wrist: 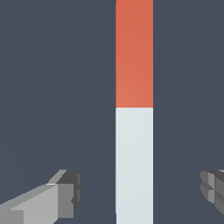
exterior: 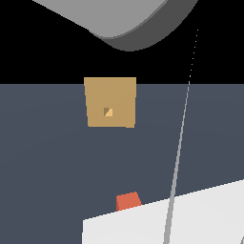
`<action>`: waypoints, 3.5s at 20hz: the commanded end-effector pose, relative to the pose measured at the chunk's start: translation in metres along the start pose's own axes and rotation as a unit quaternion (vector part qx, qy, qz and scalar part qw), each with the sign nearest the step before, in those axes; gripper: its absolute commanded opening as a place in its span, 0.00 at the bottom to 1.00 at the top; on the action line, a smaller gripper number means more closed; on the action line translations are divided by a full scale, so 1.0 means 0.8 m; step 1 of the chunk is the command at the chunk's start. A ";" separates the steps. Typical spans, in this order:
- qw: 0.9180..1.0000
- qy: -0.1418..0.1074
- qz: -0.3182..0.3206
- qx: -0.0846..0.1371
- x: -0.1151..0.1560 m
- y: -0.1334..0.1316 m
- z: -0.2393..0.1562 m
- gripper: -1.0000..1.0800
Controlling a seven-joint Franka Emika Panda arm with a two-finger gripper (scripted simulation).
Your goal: Insert the peg into the horizontal hole in a box.
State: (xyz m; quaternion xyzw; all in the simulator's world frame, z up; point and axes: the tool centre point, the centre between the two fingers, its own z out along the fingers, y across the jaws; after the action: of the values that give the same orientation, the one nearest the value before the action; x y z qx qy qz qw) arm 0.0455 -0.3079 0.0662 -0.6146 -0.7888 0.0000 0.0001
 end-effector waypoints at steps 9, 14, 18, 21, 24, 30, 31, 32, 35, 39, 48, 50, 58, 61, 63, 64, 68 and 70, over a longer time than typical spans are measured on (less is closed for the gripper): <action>1.000 0.000 0.000 0.000 0.001 -0.001 0.039 0.96; 1.000 0.000 0.000 0.000 0.001 -0.001 0.063 0.96; 1.000 0.000 0.000 0.000 0.000 0.000 0.063 0.96; 1.000 0.000 0.000 0.000 0.000 0.000 0.063 0.00; 1.000 0.000 0.000 0.000 0.000 0.000 0.063 0.00; 1.000 0.000 0.000 0.000 0.000 0.000 0.062 0.00; 1.000 0.000 0.000 0.000 0.000 0.000 0.062 0.00; 1.000 0.000 0.000 0.000 0.001 0.000 0.062 0.00; 1.000 0.000 0.001 0.000 0.004 -0.001 0.062 0.00; 1.000 0.000 0.004 0.000 0.013 -0.003 0.061 0.00; 1.000 0.000 0.018 0.000 0.056 -0.013 0.055 0.00; 1.000 0.000 0.023 0.000 0.071 -0.016 0.053 0.00; 0.999 0.000 0.047 0.000 0.145 -0.029 0.043 0.00; 0.998 0.000 0.057 0.000 0.179 -0.034 0.038 0.00; 0.998 0.000 0.065 0.000 0.204 -0.037 0.035 0.00; 0.998 0.000 0.070 0.000 0.217 -0.038 0.033 0.00; 0.996 0.000 0.087 0.000 0.271 -0.042 0.026 0.00; 0.995 0.000 0.095 0.000 0.297 -0.043 0.022 0.00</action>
State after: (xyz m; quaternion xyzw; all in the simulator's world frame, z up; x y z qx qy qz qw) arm -0.0415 -0.1013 0.0450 -0.6821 -0.7313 0.0007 0.0012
